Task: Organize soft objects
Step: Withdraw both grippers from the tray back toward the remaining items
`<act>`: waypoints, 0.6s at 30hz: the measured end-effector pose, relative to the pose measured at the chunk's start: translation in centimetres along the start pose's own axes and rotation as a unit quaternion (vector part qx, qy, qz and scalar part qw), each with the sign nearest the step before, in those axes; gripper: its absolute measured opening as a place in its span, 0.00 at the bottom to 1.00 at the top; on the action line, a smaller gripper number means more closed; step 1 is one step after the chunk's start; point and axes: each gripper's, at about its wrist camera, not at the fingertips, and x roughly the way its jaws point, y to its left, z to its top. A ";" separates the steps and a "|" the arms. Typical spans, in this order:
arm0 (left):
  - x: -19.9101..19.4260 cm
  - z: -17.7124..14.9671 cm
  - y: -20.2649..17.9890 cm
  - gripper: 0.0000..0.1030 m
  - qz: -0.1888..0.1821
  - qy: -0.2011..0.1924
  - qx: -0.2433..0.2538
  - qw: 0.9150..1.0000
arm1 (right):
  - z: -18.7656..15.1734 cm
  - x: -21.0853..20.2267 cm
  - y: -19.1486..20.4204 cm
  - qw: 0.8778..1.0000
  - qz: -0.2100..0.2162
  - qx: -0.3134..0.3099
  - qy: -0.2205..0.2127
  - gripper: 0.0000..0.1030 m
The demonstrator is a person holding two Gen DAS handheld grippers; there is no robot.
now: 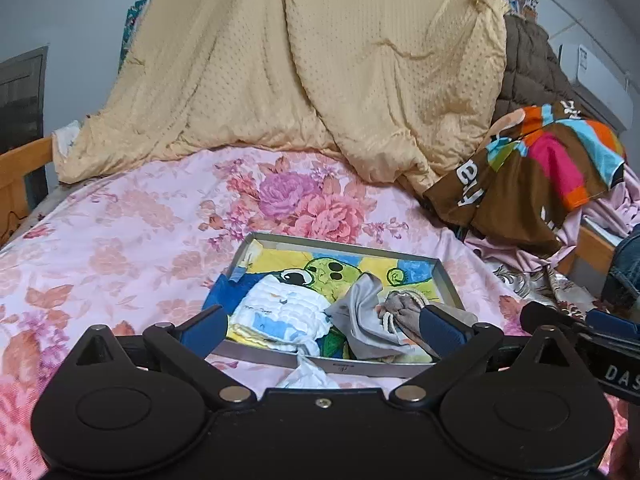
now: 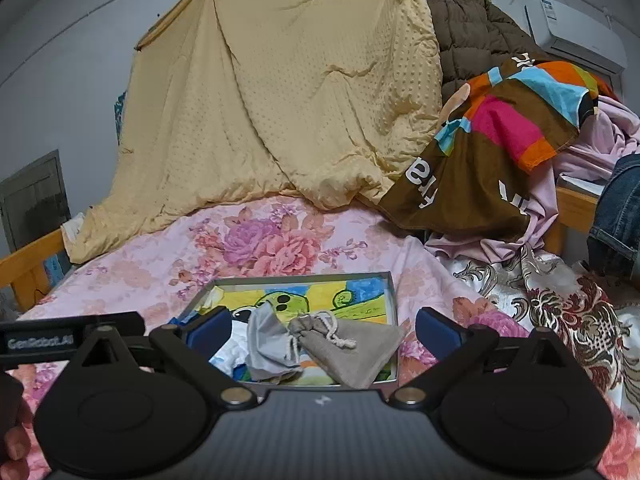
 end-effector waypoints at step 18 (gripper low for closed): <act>-9.1 -4.1 3.4 0.99 0.004 -0.049 -0.003 0.999 | -2.5 -6.8 3.1 0.999 0.014 -0.029 -0.013 1.00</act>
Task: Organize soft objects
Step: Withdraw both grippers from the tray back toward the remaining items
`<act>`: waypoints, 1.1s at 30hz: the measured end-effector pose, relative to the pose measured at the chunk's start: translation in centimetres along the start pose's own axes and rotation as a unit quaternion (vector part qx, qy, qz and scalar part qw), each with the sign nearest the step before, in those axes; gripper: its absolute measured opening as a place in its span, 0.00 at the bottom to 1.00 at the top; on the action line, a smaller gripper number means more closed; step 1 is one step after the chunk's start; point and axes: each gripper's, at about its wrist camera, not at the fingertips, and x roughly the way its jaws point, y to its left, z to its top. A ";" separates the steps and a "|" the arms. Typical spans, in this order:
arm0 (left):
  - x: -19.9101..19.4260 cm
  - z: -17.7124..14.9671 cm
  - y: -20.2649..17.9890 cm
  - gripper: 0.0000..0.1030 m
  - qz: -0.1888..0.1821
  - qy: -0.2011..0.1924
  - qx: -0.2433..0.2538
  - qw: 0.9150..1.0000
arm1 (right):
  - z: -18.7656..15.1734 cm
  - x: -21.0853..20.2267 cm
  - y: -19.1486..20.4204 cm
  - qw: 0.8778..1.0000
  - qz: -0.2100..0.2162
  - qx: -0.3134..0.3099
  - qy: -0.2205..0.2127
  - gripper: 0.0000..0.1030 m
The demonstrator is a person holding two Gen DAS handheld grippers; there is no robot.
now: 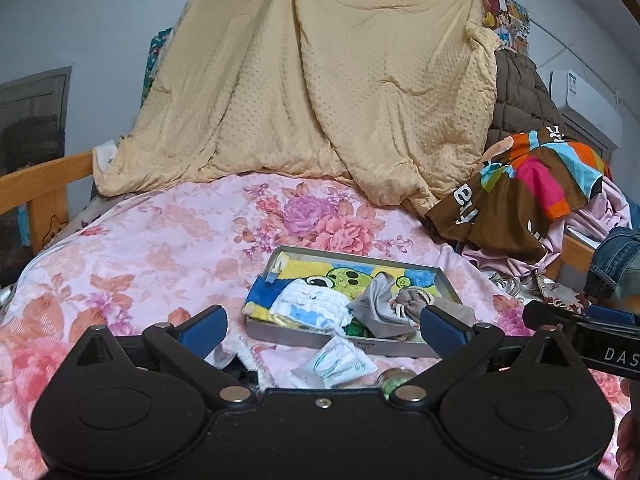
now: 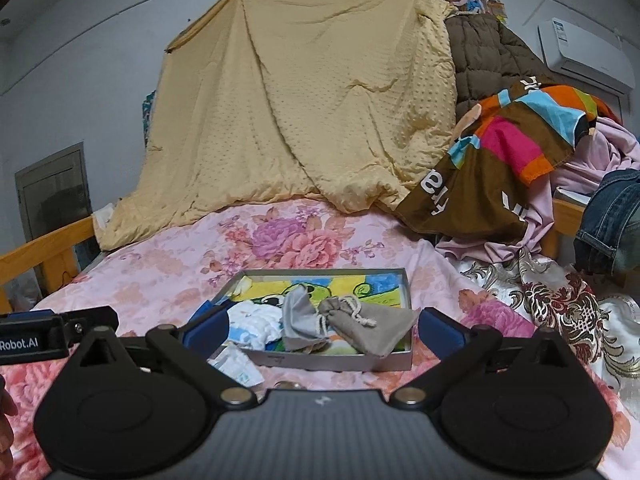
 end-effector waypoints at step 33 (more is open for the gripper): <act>-6.6 -2.9 7.0 0.99 0.029 0.027 0.126 0.991 | -3.9 -3.6 8.4 0.989 0.057 -0.133 0.030 1.00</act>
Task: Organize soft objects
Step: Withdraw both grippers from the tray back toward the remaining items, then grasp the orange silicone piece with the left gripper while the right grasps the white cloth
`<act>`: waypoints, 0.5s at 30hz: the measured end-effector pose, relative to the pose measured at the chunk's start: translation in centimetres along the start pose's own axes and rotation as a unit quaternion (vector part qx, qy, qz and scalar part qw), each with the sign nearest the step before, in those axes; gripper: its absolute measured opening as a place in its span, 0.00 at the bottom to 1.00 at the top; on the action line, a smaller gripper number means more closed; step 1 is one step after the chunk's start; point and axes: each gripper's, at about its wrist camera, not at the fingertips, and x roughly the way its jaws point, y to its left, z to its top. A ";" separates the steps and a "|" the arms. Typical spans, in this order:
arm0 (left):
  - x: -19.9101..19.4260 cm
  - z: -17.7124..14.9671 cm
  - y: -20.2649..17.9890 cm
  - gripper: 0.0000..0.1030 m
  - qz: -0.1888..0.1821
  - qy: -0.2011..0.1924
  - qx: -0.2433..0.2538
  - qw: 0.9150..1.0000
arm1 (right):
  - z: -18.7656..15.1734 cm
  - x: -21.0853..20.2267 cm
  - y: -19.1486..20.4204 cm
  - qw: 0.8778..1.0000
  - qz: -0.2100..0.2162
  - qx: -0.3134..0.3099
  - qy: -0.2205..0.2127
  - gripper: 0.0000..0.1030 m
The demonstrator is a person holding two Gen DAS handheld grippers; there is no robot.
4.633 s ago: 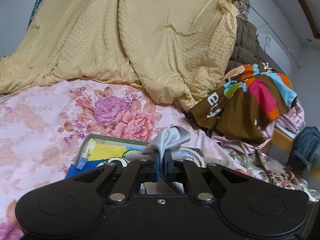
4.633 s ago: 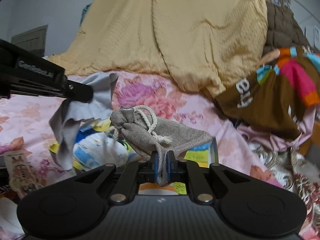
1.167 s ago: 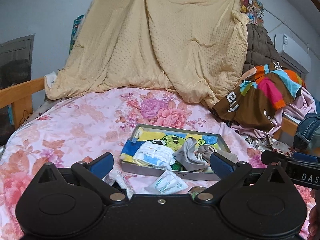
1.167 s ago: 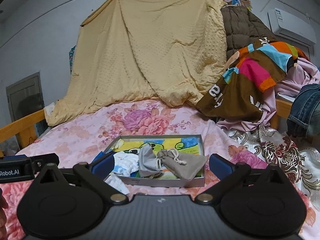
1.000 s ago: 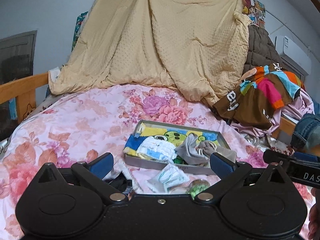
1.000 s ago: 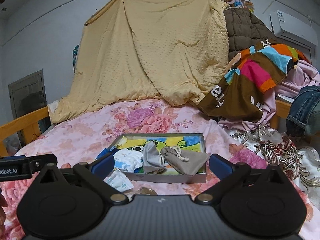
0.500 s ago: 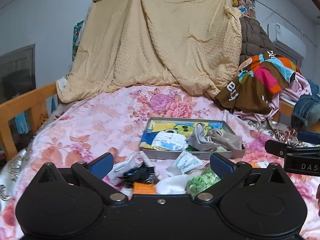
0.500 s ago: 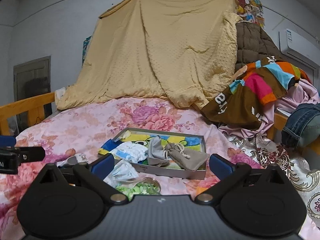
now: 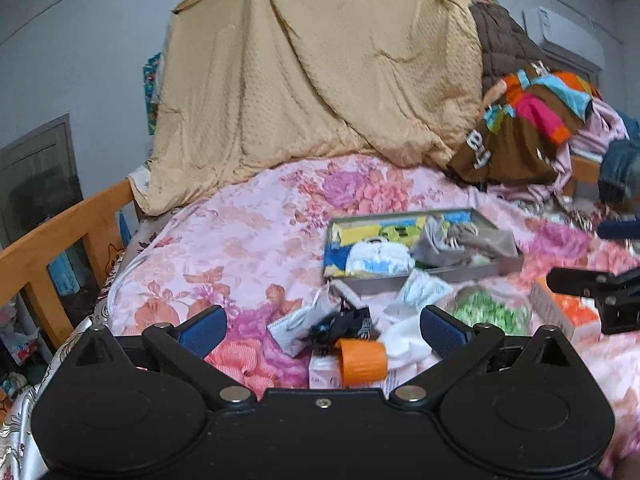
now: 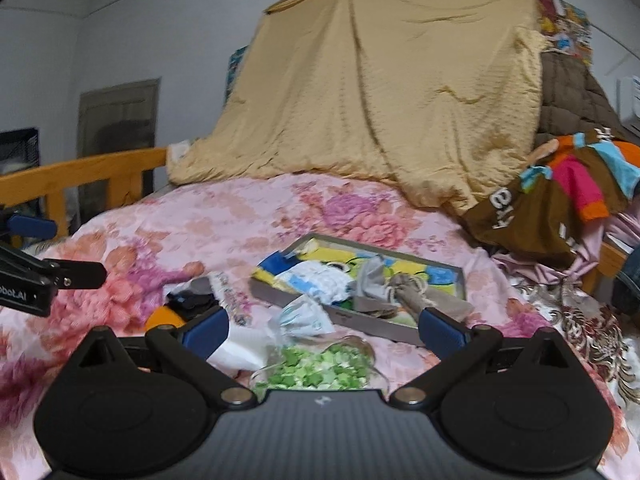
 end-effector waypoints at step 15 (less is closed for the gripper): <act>4.5 -2.6 0.5 0.99 -0.030 0.056 0.065 0.996 | -1.6 3.5 4.0 0.991 0.069 -0.098 0.060 1.00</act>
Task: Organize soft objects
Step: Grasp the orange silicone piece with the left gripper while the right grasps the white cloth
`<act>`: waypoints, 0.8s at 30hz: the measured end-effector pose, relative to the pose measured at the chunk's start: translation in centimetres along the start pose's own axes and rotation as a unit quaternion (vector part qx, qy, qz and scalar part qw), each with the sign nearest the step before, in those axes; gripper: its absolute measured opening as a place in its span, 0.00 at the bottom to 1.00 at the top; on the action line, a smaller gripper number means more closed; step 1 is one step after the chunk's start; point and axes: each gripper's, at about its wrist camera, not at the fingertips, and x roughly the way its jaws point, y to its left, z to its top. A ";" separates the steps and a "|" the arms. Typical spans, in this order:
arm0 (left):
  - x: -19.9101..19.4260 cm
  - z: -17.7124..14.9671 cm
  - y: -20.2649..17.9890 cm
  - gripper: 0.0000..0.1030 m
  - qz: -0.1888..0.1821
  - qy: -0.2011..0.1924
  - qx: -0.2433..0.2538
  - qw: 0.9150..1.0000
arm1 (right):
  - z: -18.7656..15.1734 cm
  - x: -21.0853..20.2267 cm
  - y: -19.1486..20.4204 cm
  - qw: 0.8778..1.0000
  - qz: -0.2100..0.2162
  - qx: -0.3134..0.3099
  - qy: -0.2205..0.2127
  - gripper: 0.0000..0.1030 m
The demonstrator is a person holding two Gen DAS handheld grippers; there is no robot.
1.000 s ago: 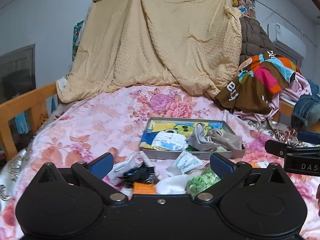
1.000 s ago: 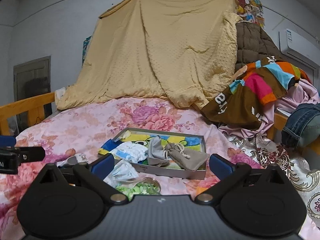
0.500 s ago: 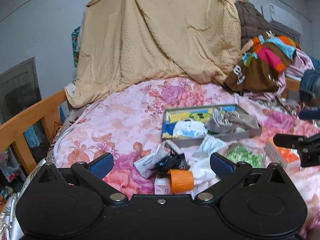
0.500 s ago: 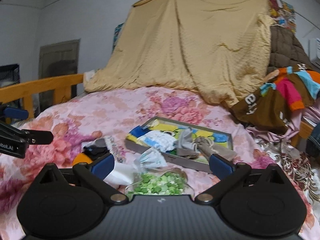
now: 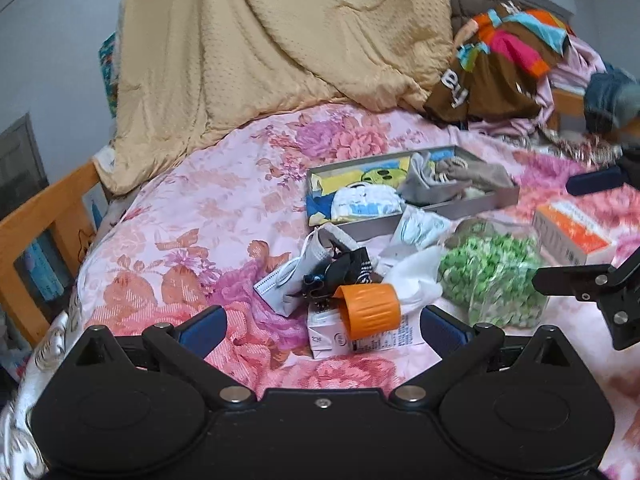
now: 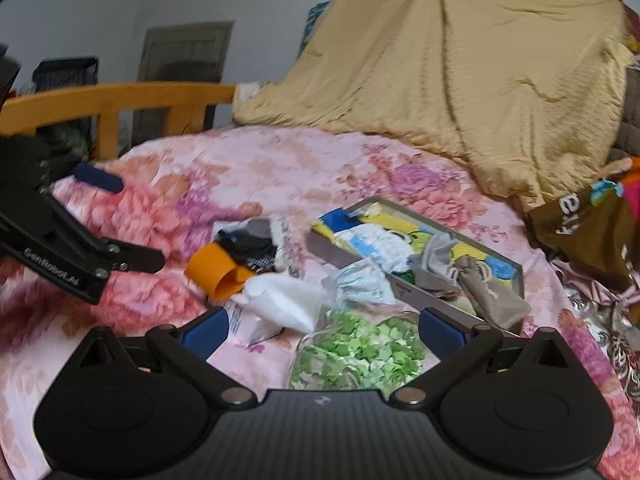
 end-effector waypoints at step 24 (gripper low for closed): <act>4.7 -2.3 -2.8 0.87 -0.075 -0.065 0.270 0.958 | 0.7 8.2 0.6 0.990 0.112 -0.078 0.031 0.83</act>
